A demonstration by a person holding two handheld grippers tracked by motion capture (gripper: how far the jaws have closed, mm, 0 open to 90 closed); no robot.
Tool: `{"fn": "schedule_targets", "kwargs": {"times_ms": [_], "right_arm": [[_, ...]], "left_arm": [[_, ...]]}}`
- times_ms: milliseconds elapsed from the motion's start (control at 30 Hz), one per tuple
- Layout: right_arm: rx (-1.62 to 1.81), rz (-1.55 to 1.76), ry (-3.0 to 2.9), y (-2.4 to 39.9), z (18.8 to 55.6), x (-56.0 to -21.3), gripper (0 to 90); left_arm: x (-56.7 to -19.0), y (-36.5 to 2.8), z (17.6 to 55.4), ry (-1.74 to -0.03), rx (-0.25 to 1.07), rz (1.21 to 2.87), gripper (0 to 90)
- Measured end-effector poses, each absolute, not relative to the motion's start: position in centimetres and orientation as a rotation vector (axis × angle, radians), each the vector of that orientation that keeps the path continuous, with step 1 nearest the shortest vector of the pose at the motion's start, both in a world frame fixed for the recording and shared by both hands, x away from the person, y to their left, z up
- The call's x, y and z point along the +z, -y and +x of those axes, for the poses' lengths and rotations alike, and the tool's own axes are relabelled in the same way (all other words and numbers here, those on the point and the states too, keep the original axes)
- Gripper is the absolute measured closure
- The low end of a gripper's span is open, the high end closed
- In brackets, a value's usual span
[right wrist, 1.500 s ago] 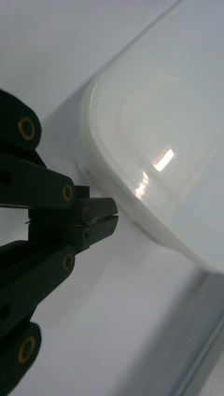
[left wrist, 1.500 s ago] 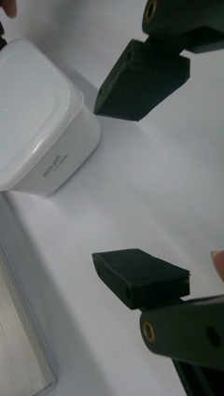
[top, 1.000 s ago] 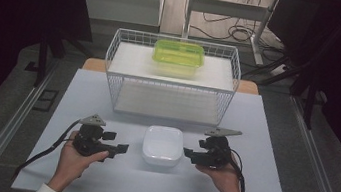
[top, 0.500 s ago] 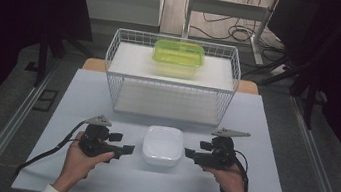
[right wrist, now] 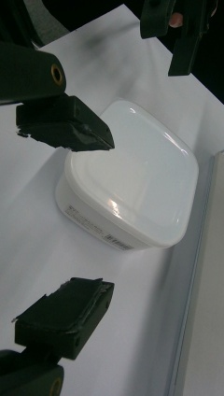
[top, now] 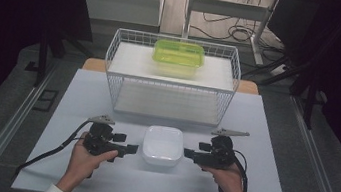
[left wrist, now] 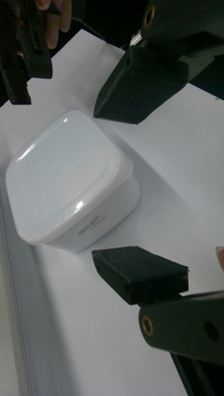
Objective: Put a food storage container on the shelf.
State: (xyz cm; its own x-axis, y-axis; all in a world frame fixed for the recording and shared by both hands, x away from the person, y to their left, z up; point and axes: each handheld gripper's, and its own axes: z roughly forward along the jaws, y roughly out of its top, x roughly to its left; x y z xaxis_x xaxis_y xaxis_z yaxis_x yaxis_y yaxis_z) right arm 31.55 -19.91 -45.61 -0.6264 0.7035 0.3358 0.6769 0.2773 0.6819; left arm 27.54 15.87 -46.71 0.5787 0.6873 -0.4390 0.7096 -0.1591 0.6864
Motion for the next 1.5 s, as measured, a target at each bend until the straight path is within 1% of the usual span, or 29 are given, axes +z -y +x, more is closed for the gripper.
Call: {"fn": "schedule_targets", "kwargs": {"times_ms": [67,267,367,633,833,1067,1267,1367,1500], "right_arm": [[1.309,1.349,-2.486,19.9,31.6,-45.7,25.9],[1.365,1.36,-2.462,19.9,31.7,-45.8,21.6],[1.346,1.367,-2.435,19.9,31.7,-45.9,21.7],[1.35,1.408,-2.45,19.5,32.3,-46.5,29.3],[1.385,1.428,-2.453,19.2,33.0,-46.6,35.5],[1.446,1.519,-2.462,19.4,34.2,-47.0,38.1],[1.411,1.563,-2.476,19.2,34.9,-47.8,41.1],[1.408,1.564,-2.501,18.8,34.9,-48.3,43.9],[1.414,1.601,-2.514,18.6,35.0,-48.9,49.4]], "left_arm": [[-46.6,-15.5,27.8,-1.133,-0.04,1.868,27.3],[-46.5,-14.8,28.6,-1.132,-0.078,1.855,27.6],[-46.6,-14.7,28.9,-1.141,-0.091,1.853,27.5],[-47.3,-14.2,30.0,-1.187,-0.16,1.848,31.3],[-47.8,-14.2,31.2,-1.224,-0.207,1.8,34.3],[-48.7,-14.0,32.4,-1.259,-0.282,1.772,35.7],[-49.5,-14.0,32.9,-1.267,-0.322,1.763,36.8],[-49.9,-14.3,33.0,-1.271,-0.355,1.742,40.0],[-50.4,-14.5,33.1,-1.273,-0.392,1.735,46.5]]}}
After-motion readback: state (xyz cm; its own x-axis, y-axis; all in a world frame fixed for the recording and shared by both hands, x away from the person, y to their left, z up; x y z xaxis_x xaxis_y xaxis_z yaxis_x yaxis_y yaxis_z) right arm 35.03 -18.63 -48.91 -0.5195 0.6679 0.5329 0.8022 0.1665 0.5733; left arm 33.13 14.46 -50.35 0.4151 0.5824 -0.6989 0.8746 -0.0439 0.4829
